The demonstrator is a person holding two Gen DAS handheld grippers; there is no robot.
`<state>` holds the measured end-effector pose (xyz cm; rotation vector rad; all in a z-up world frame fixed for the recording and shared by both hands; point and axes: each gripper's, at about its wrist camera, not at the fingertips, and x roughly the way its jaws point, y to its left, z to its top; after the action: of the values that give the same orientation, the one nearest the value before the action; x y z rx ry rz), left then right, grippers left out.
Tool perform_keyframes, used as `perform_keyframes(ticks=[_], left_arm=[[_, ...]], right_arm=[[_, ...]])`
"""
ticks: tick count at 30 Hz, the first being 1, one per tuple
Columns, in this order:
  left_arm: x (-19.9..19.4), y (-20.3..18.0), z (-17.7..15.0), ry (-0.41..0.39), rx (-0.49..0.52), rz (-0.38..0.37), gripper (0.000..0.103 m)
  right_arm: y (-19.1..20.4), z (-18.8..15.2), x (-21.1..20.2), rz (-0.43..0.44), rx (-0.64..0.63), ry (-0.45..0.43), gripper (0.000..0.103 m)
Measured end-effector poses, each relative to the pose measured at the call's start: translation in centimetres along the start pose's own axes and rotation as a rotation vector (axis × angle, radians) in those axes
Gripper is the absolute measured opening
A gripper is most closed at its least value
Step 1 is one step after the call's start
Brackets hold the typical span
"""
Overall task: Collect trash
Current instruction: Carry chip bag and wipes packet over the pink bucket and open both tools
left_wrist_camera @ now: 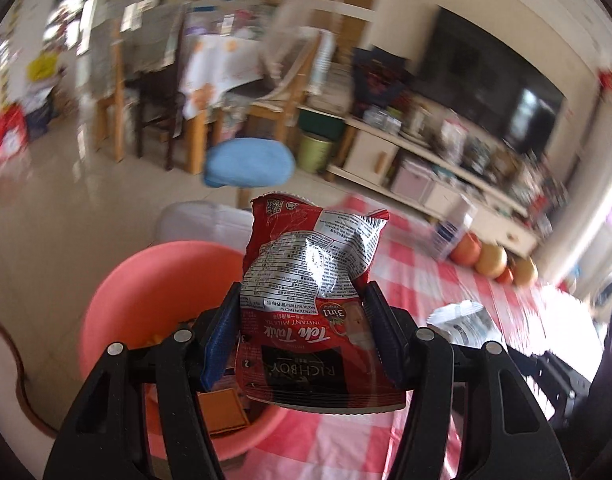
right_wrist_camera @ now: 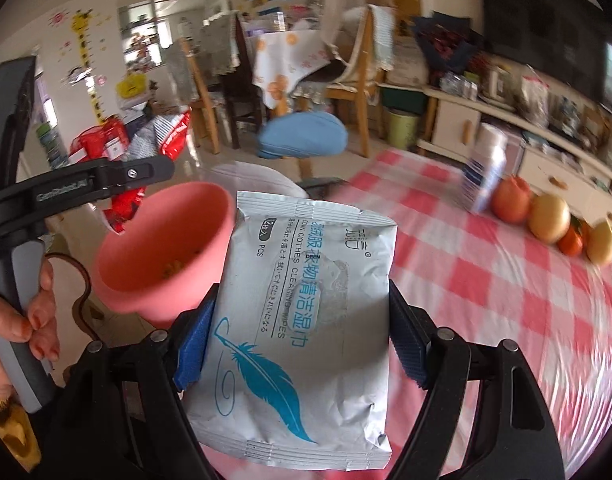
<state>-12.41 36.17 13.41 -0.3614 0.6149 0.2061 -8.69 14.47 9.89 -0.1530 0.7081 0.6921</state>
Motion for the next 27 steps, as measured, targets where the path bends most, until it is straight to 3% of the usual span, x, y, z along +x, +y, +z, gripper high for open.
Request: perform_keyframes(ticks=[3,11,18,23,27], left_arm=[[0.0,2.8,0.4,-0.007,-0.081,0.041,0.061],[1.0,9.3,0.7,0.009,-0.289,0.062,0.062],[2.1,13.7,-0.1,0.030,-0.449,0.066,0.069],[2.0,13.2,0.0,0.011,-0.407,0.099,0.088],[1.1,11.3,0.8,-0.045,-0.322,0.139,0.093]], right_arm=[[2.4,1.7,1.2,0.031,-0.042,-0.011,0.078],[8.4,5.2,5.0,0.110,-0.126,-0.025,0.078],[11.2,6.3,8.5,0.092,-0.177,-0.042,0.084],[10.3,5.7,9.0,0.077,-0.148,-0.038,0.090],[8.6,4.7,8.2,0.051,-0.107,-0.039,0.091]])
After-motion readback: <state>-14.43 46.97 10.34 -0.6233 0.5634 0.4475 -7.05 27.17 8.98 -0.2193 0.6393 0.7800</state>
